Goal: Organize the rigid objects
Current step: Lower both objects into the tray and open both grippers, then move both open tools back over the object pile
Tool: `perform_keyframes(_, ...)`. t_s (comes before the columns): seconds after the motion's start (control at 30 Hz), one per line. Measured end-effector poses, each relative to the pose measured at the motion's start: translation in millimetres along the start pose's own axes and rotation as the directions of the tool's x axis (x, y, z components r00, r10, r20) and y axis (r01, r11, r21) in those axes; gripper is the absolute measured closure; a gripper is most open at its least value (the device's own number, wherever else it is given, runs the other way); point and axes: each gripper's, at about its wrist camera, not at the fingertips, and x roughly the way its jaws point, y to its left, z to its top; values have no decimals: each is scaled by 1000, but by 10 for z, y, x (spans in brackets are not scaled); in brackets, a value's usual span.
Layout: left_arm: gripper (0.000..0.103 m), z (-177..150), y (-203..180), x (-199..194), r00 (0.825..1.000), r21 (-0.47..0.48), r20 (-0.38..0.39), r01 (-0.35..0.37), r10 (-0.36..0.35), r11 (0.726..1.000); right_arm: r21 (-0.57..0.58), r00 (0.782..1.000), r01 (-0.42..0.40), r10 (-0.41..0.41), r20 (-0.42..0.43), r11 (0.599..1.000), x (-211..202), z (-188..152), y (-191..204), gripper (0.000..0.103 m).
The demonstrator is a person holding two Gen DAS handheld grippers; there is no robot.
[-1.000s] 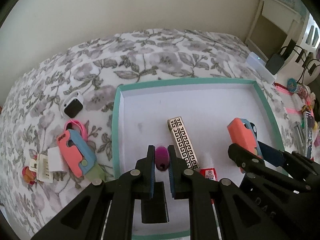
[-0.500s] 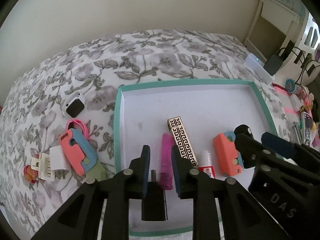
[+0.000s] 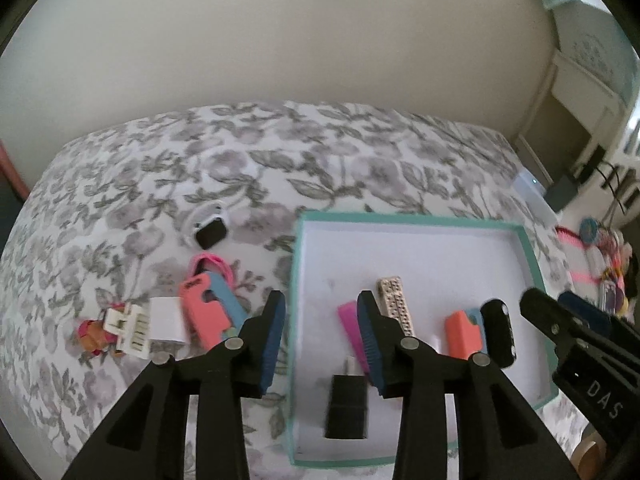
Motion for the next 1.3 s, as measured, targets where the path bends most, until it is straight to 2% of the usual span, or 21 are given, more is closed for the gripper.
perform_keyframes(0.2, 52, 13, 195, -37, 999, -71, 9, -33, 34, 997, -6, 1000, 4, -4, -14, 1000, 12, -21, 2, 50)
perform_keyframes(0.27, 42, 15, 250, -33, 998, -91, 4, -59, 60, 994, -11, 1000, 5, -5, -17, 1000, 17, -19, 3, 48)
perform_keyframes(0.37, 38, 9, 313, -33, 995, -108, 2, -98, 99, 989, -16, 1000, 21, -21, -16, 1000, 33, -21, 13, 23)
perform_keyframes(0.53, 33, -3, 406, -21, 991, -135, -3, -136, 137, 981, -11, 999, 28, -28, -26, 1000, 69, -26, -9, 15)
perform_keyframes(0.63, 18, -11, 442, -18, 987, -144, -2, -158, 160, 977, -16, 999, 35, -36, -35, 999, 96, -32, -12, 8)
perform_keyframes(0.7, 15, -11, 453, -18, 985, -145, 1, -172, 174, 974, -20, 999, 37, -37, -38, 999, 109, -37, -9, 1)
perform_keyframes(1.03, 13, -21, 554, 46, 980, -158, -34, -198, 195, 967, -17, 997, 50, -51, -52, 999, 157, -62, -13, 0)
perform_keyframes(1.17, 13, -13, 647, 58, 980, -175, -48, -197, 192, 965, -17, 997, 35, -36, -69, 999, 180, -79, 16, 0)
perform_keyframes(1.3, 13, -6, 816, 21, 974, -197, -51, -228, 222, 953, -44, 997, -4, 1, -72, 999, 177, -103, 158, 0)
